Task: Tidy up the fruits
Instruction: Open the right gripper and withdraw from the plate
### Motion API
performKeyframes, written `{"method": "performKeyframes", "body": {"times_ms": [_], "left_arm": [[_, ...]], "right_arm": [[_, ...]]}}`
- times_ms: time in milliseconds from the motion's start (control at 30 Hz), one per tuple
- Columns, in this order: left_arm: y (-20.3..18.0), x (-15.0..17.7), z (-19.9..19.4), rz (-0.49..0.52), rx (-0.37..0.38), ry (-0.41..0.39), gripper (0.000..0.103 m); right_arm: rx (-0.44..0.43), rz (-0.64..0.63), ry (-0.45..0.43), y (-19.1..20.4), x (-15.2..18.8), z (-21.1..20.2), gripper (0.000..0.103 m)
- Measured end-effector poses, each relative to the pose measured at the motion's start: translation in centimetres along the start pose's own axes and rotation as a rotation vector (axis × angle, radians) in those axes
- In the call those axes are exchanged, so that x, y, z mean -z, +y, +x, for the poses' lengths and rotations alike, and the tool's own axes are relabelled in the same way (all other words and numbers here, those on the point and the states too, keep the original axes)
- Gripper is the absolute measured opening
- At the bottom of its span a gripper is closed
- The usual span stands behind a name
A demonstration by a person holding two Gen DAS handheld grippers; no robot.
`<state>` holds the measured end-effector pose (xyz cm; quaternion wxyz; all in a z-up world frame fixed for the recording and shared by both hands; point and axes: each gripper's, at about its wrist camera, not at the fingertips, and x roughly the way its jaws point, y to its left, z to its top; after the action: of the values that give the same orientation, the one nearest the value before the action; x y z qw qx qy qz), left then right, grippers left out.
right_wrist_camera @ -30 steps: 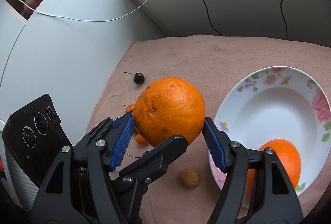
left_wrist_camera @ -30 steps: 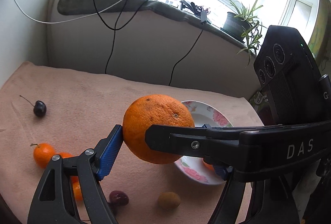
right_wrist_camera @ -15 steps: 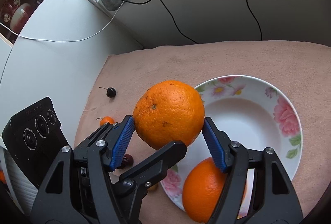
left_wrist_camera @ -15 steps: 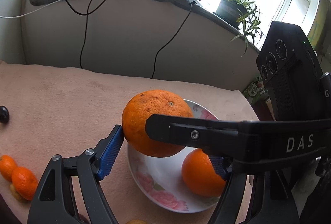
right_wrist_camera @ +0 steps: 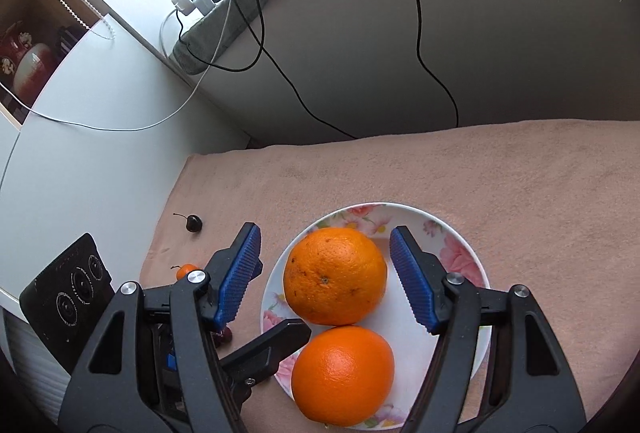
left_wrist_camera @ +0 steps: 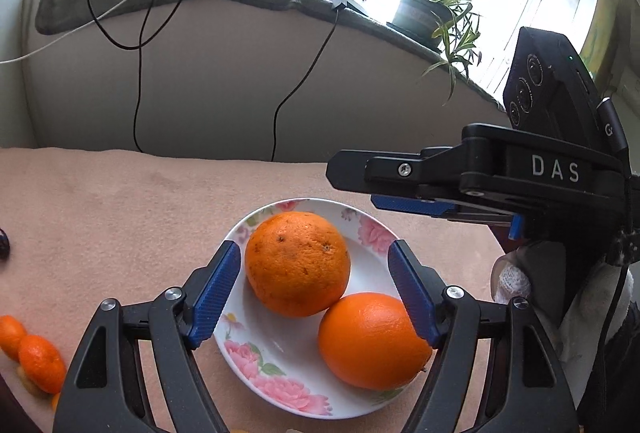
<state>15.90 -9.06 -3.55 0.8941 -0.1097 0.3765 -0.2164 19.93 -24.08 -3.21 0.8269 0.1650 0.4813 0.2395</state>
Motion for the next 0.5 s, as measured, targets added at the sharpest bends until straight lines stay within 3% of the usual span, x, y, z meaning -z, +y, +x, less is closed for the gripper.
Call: {"method": "performKeyframes", "body": {"times_ms": [367, 500], "left_arm": [[-0.2, 0.8, -3.4, 0.041, -0.061, -0.041, 0.077], [-0.2, 1.2, -4.9, 0.06, -0.095, -0.063, 0.078]], "right_arm": [[0.054, -0.053, -0.027, 1.4, 0.8, -1.6, 0.071], [0.075, -0.086, -0.045, 2.3, 1.3, -2.3, 0.08]]}}
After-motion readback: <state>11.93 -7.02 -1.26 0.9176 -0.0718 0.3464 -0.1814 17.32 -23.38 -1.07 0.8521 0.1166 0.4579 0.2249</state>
